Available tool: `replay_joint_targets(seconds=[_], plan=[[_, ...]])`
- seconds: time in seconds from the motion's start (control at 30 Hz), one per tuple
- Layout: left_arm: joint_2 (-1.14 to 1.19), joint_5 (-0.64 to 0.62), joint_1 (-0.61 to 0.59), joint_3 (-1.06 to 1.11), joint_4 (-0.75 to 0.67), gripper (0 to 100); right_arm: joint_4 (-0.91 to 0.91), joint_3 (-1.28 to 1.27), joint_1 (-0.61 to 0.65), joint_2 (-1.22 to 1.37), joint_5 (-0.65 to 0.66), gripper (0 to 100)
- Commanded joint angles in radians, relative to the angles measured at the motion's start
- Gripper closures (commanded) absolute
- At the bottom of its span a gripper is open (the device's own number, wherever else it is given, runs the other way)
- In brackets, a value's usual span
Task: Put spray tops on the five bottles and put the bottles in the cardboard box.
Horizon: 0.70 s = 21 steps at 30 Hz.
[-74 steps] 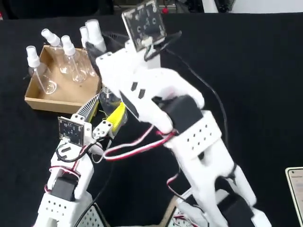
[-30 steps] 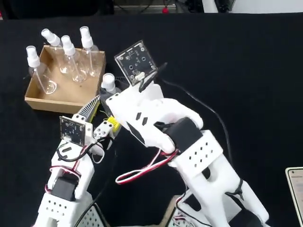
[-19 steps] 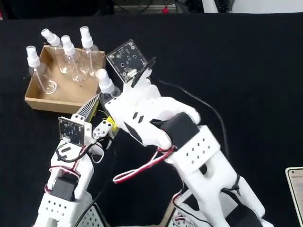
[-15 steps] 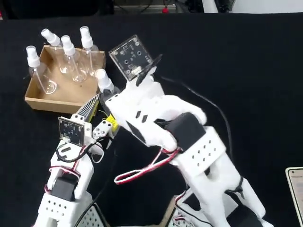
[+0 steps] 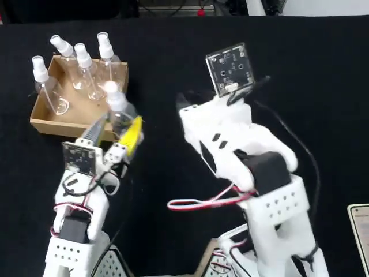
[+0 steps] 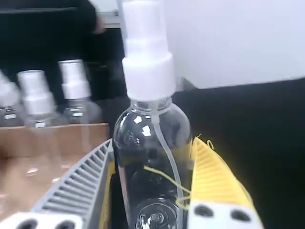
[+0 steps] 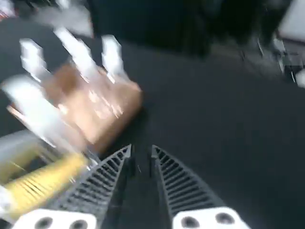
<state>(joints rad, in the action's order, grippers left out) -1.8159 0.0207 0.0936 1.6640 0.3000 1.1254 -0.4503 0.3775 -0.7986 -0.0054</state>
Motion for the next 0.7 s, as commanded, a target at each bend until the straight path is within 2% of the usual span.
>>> replay_joint_targets(seconds=[0.0, 0.17, 0.33, 0.53, 0.67], plan=[[-0.009, 0.008, -0.124, -0.094, -0.061, 84, -0.081, -0.154, -0.046, -0.047, 0.006, 93.4], [-0.008, 0.008, -0.199, -0.096, -0.152, 84, -0.308, -0.461, -0.029, -0.114, 0.002, 93.4], [-0.006, 0.011, -0.239, -0.127, -0.163, 84, -0.529, -0.713, -0.017, -0.206, 0.002, 93.4], [-0.005, 0.014, -0.269, -0.154, -0.169, 84, -0.618, -0.848, -0.018, -0.277, 0.002, 93.4], [0.023, 0.015, -0.274, -0.139, -0.238, 84, -0.689, -0.898, -0.018, -0.292, 0.002, 93.4]])
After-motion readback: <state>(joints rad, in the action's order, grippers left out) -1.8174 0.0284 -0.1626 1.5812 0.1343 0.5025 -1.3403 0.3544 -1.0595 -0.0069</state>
